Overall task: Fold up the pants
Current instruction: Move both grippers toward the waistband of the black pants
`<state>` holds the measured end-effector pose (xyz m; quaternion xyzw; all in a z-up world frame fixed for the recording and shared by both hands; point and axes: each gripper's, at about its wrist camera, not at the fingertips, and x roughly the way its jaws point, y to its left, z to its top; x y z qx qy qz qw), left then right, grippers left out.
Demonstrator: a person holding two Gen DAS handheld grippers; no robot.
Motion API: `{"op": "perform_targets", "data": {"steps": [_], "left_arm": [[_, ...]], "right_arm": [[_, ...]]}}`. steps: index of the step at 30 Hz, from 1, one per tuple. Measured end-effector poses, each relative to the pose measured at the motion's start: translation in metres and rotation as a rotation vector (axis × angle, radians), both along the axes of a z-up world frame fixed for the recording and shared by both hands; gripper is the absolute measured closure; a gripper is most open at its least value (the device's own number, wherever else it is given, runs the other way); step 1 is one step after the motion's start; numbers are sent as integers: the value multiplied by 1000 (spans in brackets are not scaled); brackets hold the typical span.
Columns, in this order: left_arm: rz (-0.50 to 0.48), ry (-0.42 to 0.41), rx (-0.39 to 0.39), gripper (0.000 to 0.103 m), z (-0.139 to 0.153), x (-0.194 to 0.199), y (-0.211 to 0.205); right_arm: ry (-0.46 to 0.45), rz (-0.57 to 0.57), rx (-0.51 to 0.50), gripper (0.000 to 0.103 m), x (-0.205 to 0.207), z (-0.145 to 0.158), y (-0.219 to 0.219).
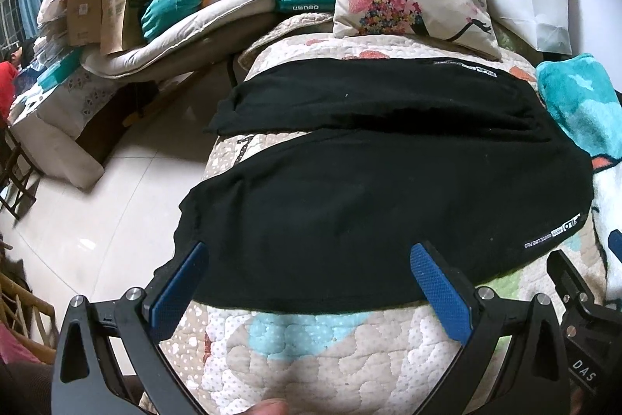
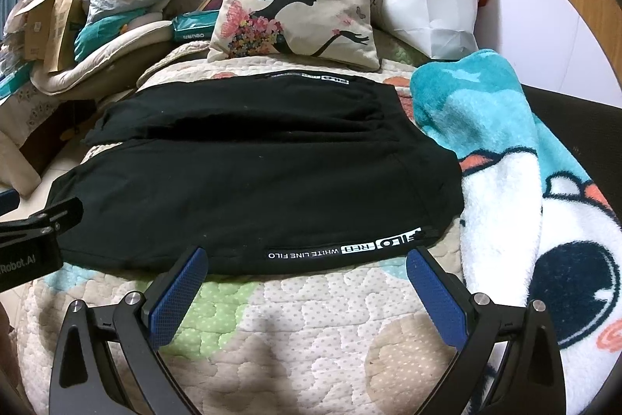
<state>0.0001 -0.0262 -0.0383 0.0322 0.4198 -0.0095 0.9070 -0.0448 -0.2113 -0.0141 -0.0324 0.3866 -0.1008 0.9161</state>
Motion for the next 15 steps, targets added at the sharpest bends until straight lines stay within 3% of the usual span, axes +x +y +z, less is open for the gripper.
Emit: {"op": "perform_targets", "data": {"steps": [6, 15], "left_arm": [[-6, 51, -9, 0, -13, 1, -4], [-54, 153, 52, 0, -46, -3, -21]], "right_arm": [[13, 2, 6, 0, 2, -1, -2], [29, -5, 18, 0, 4, -2, -5]]}}
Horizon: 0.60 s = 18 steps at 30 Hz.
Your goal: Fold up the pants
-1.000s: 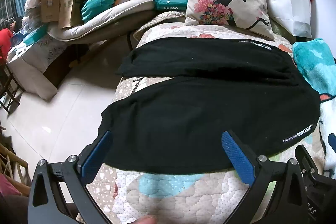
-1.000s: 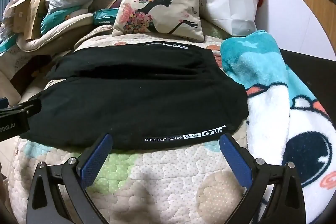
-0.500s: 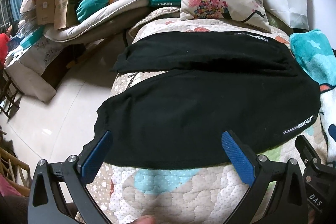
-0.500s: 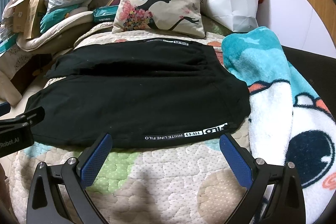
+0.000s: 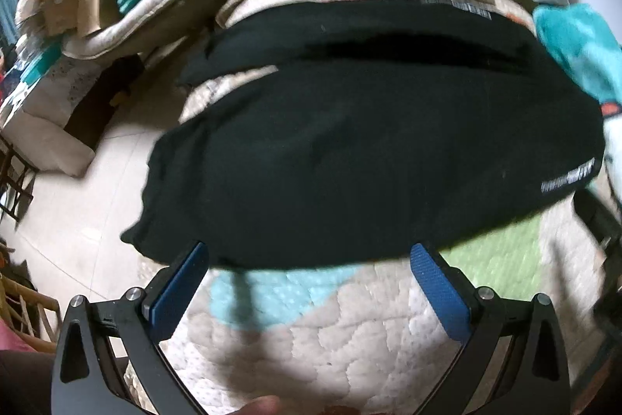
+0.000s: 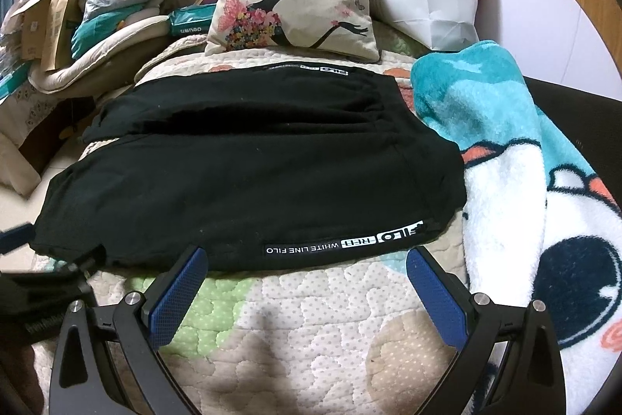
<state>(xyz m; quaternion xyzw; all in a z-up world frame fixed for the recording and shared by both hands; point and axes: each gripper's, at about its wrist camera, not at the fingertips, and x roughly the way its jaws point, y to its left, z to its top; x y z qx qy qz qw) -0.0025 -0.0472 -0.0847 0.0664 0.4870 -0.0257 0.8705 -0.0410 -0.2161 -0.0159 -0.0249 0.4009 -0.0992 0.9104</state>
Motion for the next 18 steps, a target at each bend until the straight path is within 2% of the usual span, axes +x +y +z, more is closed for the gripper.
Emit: {"op": "perform_targets", "data": {"steps": [1, 4, 8, 15, 18], "left_arm": [[-9, 20, 12, 0, -5, 0, -3], [6, 7, -5, 0, -9, -5, -1], [53, 21, -139, 0, -15, -8, 16], [-3, -66, -94, 0, -17, -23, 8], [-23, -74, -65, 0, -13, -27, 5]], "right_arm": [[0, -2, 3, 0, 0, 0, -1], [-1, -8, 9, 0, -1, 1, -3], [-8, -16, 18, 0, -2, 4, -6], [-40, -35, 43, 0, -2, 14, -14], [-57, -36, 71, 0, -6, 20, -17]]}}
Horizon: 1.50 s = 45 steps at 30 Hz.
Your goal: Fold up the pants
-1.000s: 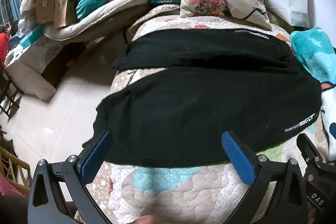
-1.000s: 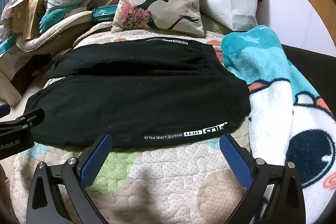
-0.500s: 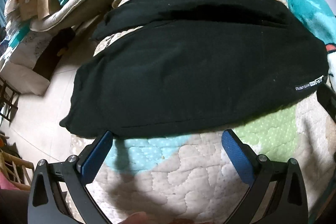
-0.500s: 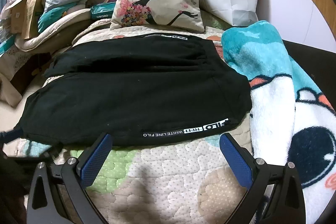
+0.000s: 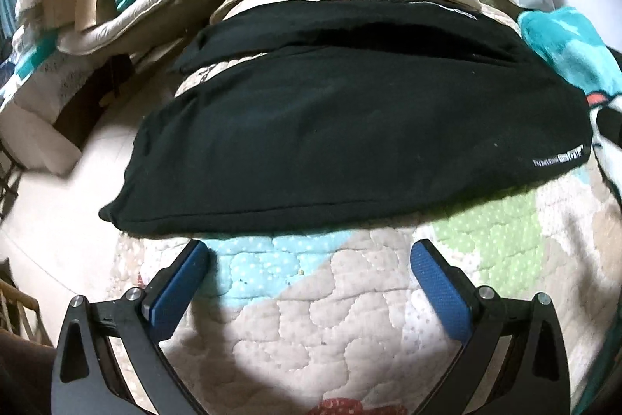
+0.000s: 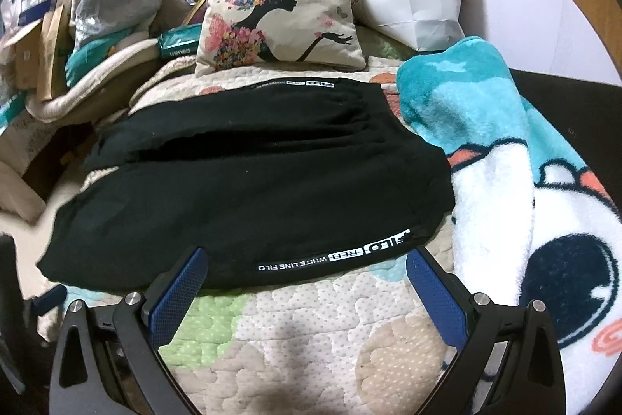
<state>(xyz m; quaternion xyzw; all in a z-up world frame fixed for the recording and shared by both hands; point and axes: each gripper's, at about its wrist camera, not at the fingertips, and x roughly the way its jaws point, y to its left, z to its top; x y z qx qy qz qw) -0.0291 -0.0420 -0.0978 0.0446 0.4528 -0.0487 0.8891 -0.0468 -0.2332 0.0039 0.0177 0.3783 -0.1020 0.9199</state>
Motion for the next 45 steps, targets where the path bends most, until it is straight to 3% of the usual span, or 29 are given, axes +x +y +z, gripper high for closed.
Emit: {"op": "perform_targets", "data": {"steps": [3, 5, 7, 12, 18, 24, 28, 32, 39, 45], "left_arm": [[-43, 19, 50, 1, 8, 0, -2], [-75, 39, 53, 18, 19, -3, -2], [-86, 36, 21, 24, 35, -5, 4], [-25, -71, -26, 24, 93, 16, 30], [-15, -96, -35, 24, 124, 101, 57], [15, -54, -68, 24, 104, 185, 94], [59, 23, -165, 24, 78, 245, 123], [74, 73, -224, 24, 54, 297, 137], [-28, 92, -194, 24, 30, 370, 118], [-169, 125, -153, 23, 10, 392, 94]], "right_arm": [[-27, 14, 37, 0, -6, 7, -3], [-32, 33, 76, 0, -7, 10, -3], [-33, 62, 118, 0, -8, 14, -4], [-51, 95, 139, 0, -9, 35, -6], [-32, 124, 167, 0, 6, 76, -25], [104, 204, 106, 0, 77, 85, -43], [194, 310, 122, 0, 152, 69, -55], [230, 336, 121, 0, 223, 49, -67], [304, 461, 29, 4, 314, 13, -53], [375, 564, 24, 9, 357, -21, -39]]}}
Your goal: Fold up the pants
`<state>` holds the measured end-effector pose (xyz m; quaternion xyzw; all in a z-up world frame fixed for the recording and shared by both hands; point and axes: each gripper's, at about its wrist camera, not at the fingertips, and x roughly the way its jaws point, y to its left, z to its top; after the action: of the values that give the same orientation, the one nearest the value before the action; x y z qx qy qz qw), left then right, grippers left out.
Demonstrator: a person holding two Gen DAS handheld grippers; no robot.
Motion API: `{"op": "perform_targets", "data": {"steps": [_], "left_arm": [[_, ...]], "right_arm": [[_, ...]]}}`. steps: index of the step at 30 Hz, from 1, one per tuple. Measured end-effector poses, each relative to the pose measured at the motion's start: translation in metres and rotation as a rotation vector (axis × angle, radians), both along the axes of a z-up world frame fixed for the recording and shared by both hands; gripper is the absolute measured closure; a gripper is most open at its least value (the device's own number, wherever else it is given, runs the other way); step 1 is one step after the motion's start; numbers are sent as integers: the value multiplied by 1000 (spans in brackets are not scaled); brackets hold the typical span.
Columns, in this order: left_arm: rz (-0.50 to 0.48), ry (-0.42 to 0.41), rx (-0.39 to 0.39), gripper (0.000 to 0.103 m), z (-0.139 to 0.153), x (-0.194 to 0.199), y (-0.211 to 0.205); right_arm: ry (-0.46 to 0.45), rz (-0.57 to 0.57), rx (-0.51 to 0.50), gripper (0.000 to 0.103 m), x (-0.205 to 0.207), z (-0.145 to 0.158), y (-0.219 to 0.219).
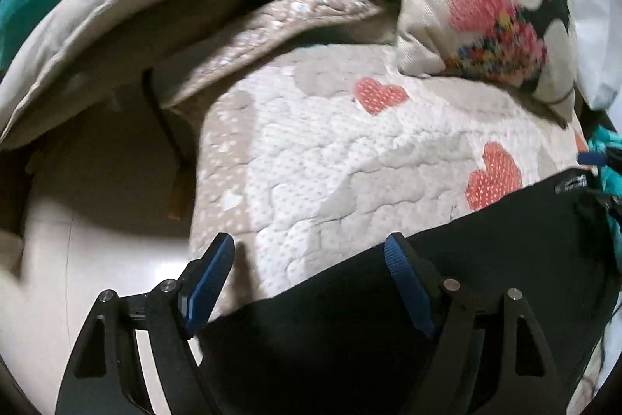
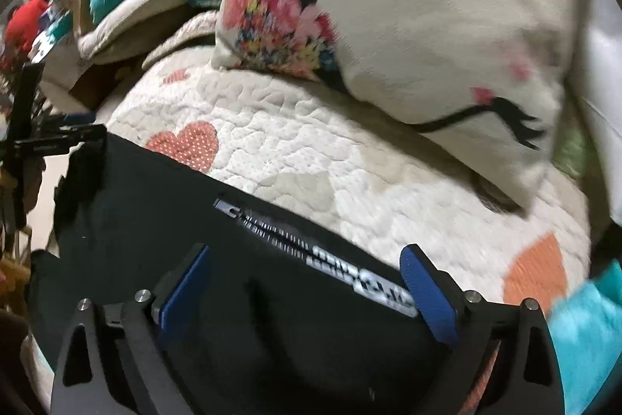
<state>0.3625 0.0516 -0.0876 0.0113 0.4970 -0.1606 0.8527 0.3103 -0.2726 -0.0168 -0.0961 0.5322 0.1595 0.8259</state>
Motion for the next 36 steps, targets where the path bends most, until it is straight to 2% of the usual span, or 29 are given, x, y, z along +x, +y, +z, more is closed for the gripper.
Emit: {"op": "perform_targets", "data": {"steps": [4, 6, 8, 9, 11, 12, 13, 14, 15, 20, 21, 25, 29, 36], "left_arm": [[-7, 7, -35, 13, -6, 3, 6], [-7, 28, -78, 13, -11, 2, 12], [-21, 47, -83, 15, -15, -1, 13], [-25, 44, -78, 20, -13, -4, 12], [-38, 24, -83, 55, -6, -11, 9], [-42, 14, -73, 61, -2, -14, 7], [-49, 8, -74, 84, 3, -17, 6], [-59, 19, -97, 93, 5, -18, 5], [-50, 14, -94, 97, 8, -21, 4], [-53, -54, -41, 97, 34, -43, -3], [-53, -64, -32, 97, 40, -46, -4], [-38, -106, -36, 97, 66, -66, 0], [-29, -153, -47, 98, 92, -102, 6], [7, -179, -121, 97, 117, -182, 22]], "right_arm": [[39, 41, 16, 11, 14, -15, 3], [69, 66, 15, 11, 19, -22, 6], [93, 90, -3, 11, 22, -31, 13], [94, 99, -15, 10, 23, -33, 15], [90, 109, -17, 16, 21, -33, 19], [92, 120, 3, 32, 18, -30, 21], [102, 130, 29, 55, 14, -27, 22], [111, 131, 46, 63, 12, -25, 22], [110, 131, 48, 70, 8, -22, 23], [63, 104, 32, 81, -6, -4, 29], [64, 103, 42, 86, -9, 0, 31], [26, 92, 31, 87, -25, 19, 39], [-5, 76, 44, 87, -50, 39, 38], [-29, 74, 40, 87, -124, 62, 43]]}}
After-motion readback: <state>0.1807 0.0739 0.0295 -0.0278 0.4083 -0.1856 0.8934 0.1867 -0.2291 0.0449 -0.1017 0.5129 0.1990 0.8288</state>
